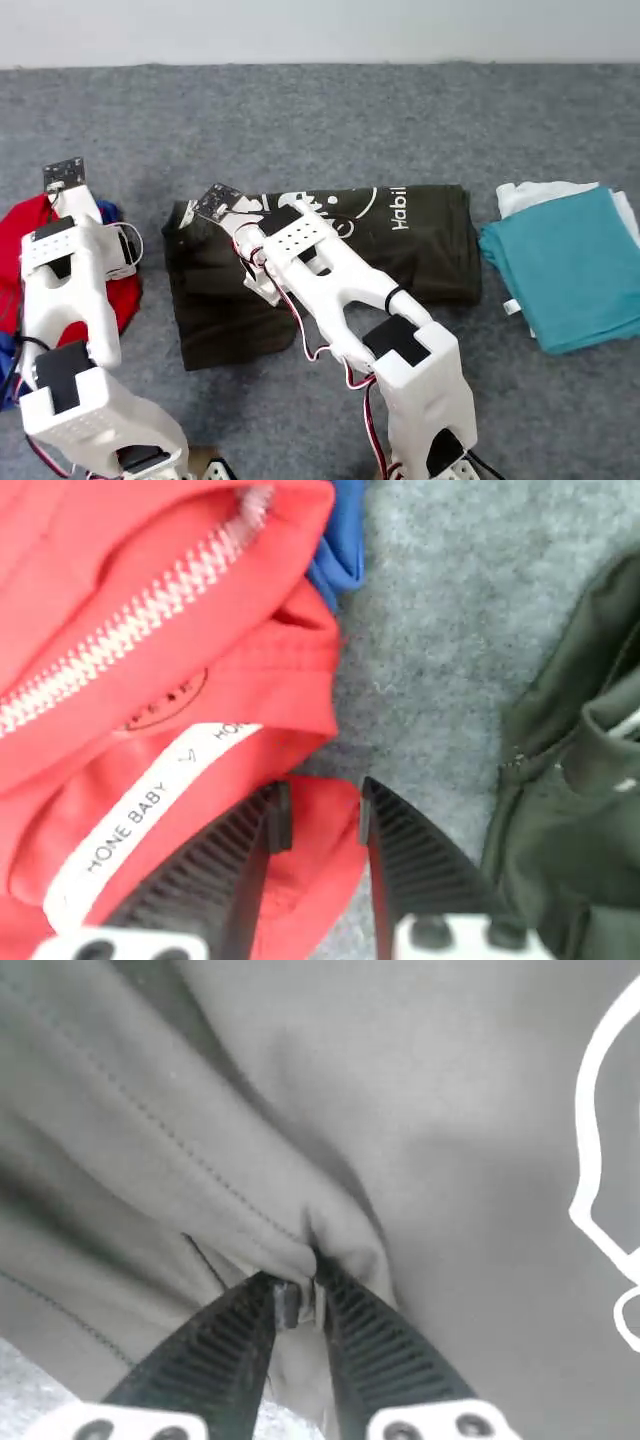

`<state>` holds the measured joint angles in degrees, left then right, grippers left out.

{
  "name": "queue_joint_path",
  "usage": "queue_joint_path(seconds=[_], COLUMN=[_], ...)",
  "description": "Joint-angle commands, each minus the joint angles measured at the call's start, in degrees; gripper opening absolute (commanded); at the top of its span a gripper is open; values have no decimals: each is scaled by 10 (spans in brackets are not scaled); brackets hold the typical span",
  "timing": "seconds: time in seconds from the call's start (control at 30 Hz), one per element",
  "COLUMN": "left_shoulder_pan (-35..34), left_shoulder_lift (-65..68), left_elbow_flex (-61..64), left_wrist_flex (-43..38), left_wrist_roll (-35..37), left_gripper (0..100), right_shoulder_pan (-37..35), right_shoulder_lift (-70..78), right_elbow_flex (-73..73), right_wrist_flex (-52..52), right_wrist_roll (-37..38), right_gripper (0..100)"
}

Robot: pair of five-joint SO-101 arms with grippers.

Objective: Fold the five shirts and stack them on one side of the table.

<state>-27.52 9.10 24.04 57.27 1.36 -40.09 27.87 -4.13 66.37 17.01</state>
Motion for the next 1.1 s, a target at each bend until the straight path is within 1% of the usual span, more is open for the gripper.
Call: queue_joint_path(seconds=[0.0,0.07,0.2,0.33,0.53,0.63,0.77,0.97,1.07], left_shoulder_pan=[-4,-4,-6,-14,-63,-92,-113,-111,-111], left_shoulder_lift=[-18,-18,-19,-21,-19,-22,-19,-19,-19], left_elbow_flex=[-16,-14,8,11,-5,-16,-20,-18,-17], left_wrist_flex=[0,-1,-40,-44,-43,-41,-40,-40,-40], left_wrist_roll=[2,2,2,2,-2,-2,-2,-3,-3], left_gripper=[119,119,119,119,119,119,119,119,119], right_shoulder_pan=[1,-2,-24,-49,-87,-93,-72,-8,5], right_shoulder_lift=[-3,-12,-41,-73,-118,-144,-154,-116,-93], right_elbow_flex=[-8,-19,-61,-79,-79,-79,-77,-77,-78], right_wrist_flex=[2,19,80,126,170,171,143,73,73], right_wrist_roll=[4,4,4,1,0,0,-1,-1,-1], right_gripper=[37,37,37,37,37,37,37,37,40])
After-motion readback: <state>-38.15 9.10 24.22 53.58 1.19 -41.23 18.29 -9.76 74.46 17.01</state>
